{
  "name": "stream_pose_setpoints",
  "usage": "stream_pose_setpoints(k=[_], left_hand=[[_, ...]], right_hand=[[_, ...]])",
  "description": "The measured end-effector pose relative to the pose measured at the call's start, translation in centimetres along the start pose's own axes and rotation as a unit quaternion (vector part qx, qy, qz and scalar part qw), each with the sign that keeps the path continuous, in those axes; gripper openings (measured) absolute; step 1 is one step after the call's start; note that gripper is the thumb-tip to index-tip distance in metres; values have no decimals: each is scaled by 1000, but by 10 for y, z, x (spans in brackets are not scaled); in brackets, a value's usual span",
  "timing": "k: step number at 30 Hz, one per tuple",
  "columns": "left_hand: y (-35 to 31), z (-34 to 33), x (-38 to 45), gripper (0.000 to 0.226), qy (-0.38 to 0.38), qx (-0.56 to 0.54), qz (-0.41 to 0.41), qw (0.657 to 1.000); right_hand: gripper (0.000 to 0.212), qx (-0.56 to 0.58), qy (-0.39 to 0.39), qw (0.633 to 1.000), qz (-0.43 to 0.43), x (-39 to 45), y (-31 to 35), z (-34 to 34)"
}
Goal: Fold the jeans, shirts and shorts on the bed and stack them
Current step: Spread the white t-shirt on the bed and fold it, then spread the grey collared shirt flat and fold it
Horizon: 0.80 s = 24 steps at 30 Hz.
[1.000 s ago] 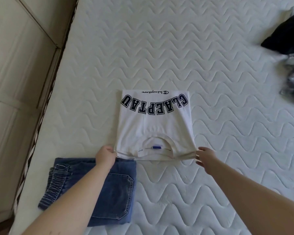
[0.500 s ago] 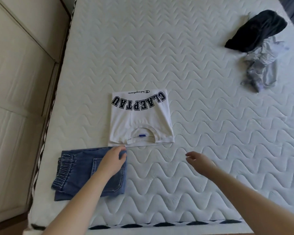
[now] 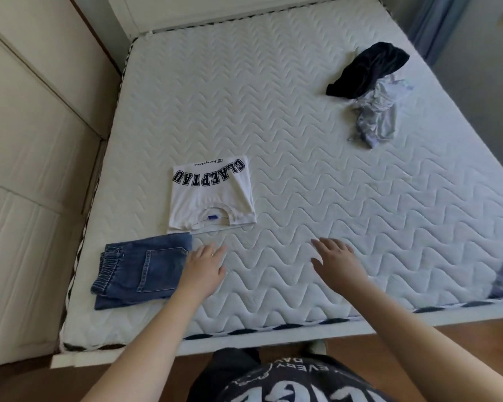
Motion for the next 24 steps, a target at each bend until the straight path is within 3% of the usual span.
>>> stream_pose_setpoints(k=[5, 13, 24], left_hand=[[-56, 11, -37, 59, -27, 44, -5, 999], [-122, 44, -72, 64, -95, 35, -97, 990], [-152, 104, -82, 74, -176, 6, -189, 966]], right_hand=[[58, -53, -14, 998, 6, -55, -20, -1], [61, -72, -61, 995, -34, -103, -35, 20], [62, -90, -149, 975, -138, -153, -53, 73]])
Point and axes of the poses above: each hand's wrist, its own x-axis towards the middle knuckle, its own z-axis out of the back of the hand, y = z × x, the point moved 6 cm from there along x, towards the middle knuckle, and after that the axes turned 13 degrees about z, right-handed, at the moved point
